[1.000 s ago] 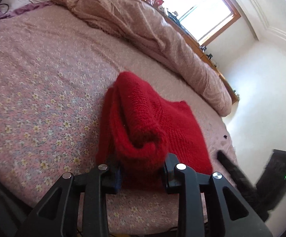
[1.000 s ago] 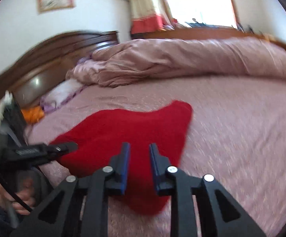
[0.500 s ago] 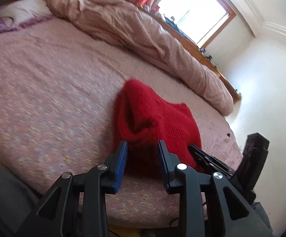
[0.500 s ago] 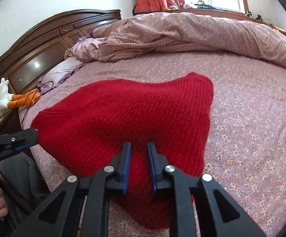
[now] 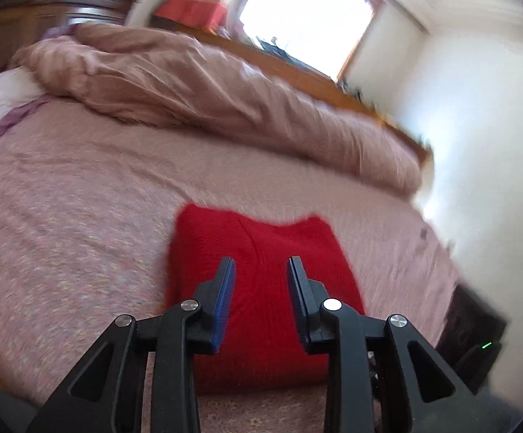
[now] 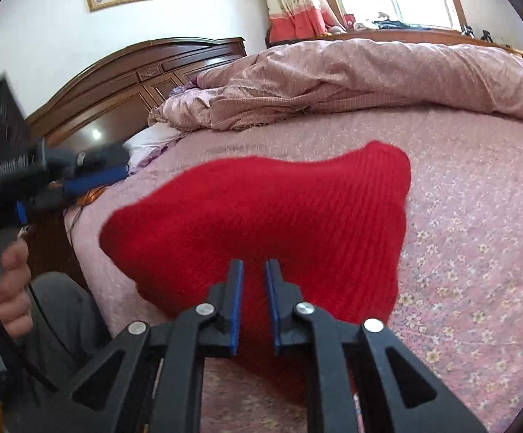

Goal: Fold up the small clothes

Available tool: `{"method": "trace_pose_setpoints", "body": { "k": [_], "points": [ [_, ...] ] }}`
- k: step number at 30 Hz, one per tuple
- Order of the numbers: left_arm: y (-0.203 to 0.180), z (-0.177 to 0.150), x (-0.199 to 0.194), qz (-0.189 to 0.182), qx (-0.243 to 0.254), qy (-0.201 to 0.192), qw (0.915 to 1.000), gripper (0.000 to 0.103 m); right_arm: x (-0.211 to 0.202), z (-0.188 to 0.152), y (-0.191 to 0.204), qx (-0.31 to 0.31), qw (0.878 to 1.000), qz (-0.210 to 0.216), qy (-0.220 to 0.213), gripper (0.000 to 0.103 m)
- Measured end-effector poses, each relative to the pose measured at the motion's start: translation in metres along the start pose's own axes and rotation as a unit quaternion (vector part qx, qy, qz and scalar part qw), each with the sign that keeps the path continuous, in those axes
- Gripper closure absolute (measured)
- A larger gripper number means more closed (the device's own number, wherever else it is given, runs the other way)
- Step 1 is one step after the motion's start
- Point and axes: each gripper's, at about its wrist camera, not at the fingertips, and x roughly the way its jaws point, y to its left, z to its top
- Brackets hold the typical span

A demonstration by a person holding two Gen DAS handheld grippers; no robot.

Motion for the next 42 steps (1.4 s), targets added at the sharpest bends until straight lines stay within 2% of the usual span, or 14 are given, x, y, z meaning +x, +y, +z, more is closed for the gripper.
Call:
{"method": "trace_pose_setpoints", "body": {
  "k": [2,4,6,13,16,19,21,23,25,27,29,35,39,42],
  "points": [
    [0.010,-0.016,0.029,0.021,-0.010,0.050,0.9985,0.091,0.001,-0.004,-0.008,0.008,1.000,0.014,-0.002,0.095],
    [0.025,-0.030,0.045,0.017,-0.030,0.074,0.9967,0.091,0.000,-0.006,-0.016,0.023,0.999,0.035,0.003,0.097],
    [0.029,-0.033,0.040,0.007,-0.037,0.059,0.9976,0.091,0.000,-0.010,-0.021,0.030,0.998,0.048,0.003,0.098],
    [0.015,-0.031,0.036,0.037,0.000,0.050,0.9980,0.091,0.000,-0.004,-0.017,0.035,0.999,0.041,-0.002,0.099],
    [0.008,-0.022,0.020,0.032,-0.004,0.017,0.9993,0.093,-0.009,0.006,-0.019,0.058,0.996,0.055,-0.024,0.098],
    [-0.004,-0.020,0.004,-0.005,0.006,-0.033,0.9994,0.094,-0.013,0.020,-0.004,0.037,0.997,0.060,-0.036,0.098],
    [-0.013,-0.023,0.002,-0.007,0.023,-0.045,0.9987,0.095,-0.006,0.028,0.009,0.020,0.998,0.055,-0.028,0.098],
    [-0.020,-0.029,0.015,0.007,0.049,-0.009,0.9988,0.095,0.005,0.030,0.020,0.005,0.999,0.052,-0.012,0.098],
    [-0.018,-0.038,0.043,0.034,0.048,0.064,0.9963,0.095,0.027,0.023,0.030,-0.021,0.999,0.008,0.033,0.103],
    [-0.005,-0.048,0.044,0.016,0.016,0.056,0.9981,0.095,0.037,0.009,0.034,-0.042,0.998,-0.013,0.052,0.103],
    [-0.001,-0.047,0.043,0.008,0.003,0.062,0.9980,0.095,0.036,0.006,0.033,-0.025,0.998,-0.015,0.055,0.103],
    [-0.003,-0.049,0.036,0.014,0.022,0.040,0.9989,0.095,0.034,0.010,0.039,-0.013,0.998,-0.034,0.050,0.103],
    [0.002,-0.046,0.028,-0.005,-0.006,0.036,0.9993,0.094,0.019,0.014,0.033,0.033,0.999,-0.029,0.022,0.103],
    [0.007,-0.037,0.025,-0.003,-0.031,0.053,0.9981,0.094,0.001,0.013,0.016,0.103,0.995,0.004,-0.003,0.102]
  ]
}}
